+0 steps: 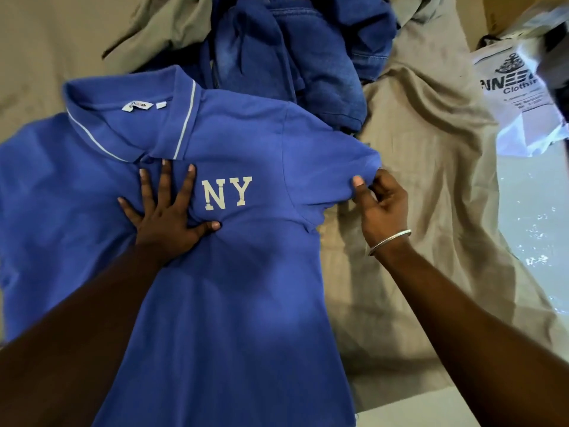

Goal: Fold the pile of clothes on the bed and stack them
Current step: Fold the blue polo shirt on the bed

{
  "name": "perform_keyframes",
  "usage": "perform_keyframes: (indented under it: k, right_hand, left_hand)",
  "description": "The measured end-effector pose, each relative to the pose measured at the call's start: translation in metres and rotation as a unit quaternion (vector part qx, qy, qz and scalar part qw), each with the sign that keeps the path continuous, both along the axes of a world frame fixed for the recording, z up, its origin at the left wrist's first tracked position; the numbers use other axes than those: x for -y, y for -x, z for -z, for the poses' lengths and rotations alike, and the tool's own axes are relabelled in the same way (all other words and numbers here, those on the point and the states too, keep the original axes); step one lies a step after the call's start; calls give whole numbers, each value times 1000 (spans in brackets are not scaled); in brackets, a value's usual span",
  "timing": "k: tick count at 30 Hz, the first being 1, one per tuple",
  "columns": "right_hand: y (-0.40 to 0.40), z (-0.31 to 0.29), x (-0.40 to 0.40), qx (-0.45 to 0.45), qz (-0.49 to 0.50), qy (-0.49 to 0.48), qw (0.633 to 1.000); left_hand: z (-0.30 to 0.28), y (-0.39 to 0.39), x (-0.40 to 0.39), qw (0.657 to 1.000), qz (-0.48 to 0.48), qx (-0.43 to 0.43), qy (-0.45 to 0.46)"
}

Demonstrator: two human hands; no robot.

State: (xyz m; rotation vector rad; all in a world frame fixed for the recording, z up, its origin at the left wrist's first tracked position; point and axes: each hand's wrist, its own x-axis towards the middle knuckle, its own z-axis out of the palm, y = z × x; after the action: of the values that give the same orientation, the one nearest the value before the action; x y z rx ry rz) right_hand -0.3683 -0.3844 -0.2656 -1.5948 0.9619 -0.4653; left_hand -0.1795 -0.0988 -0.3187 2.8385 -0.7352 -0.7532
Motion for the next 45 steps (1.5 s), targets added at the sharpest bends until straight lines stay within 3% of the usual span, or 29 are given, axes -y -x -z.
perform_keyframes:
  k: [5,12,16,19,21,23,26,30,32,37,40,42,44,45]
  right_hand:
    - [-11,-11,11,-36,-7,142,989]
    - [-10,7,37,-242,15,196,950]
    - [-13,0,13,-184,19,277,943]
    - [-30,-6,1,-251,91,124,956]
    - [-43,-12,7,-254,203,-28,945]
    - [-56,-14,22,-231,247,-166,926]
    - [-67,-7,41,-176,243,-227,927]
    - [-57,-3,43,-16,225,-140,964]
    - [-47,2,36,-1,211,-104,972]
    - [-32,13,23,-247,233,-56,939]
    - [-31,1,11,-294,276,-30,915]
    - [-32,-9,-12,-260,303,120,909]
    - [-39,-16,-57,-173,193,290,921]
    - [-43,-16,-85,-140,99,322,931]
  left_hand:
    - [1,1,-1,1000,3,8,10]
    - [2,2,-2,1000,5,16,13]
    - [4,2,-3,1000,7,17,25]
    - [4,2,-4,999,8,19,24]
    - [5,3,-4,999,10,23,25]
    - [5,2,-5,999,9,24,25]
    - [6,3,-5,999,9,25,31]
    - [7,3,-5,999,6,25,40]
    - [8,3,-6,999,7,27,46]
    - [13,3,-8,997,14,43,61]
    - [13,4,-7,997,19,51,58]
    - [13,4,-7,997,19,52,55]
    - [13,3,-6,997,19,49,61]
    - [13,3,-5,997,18,44,67]
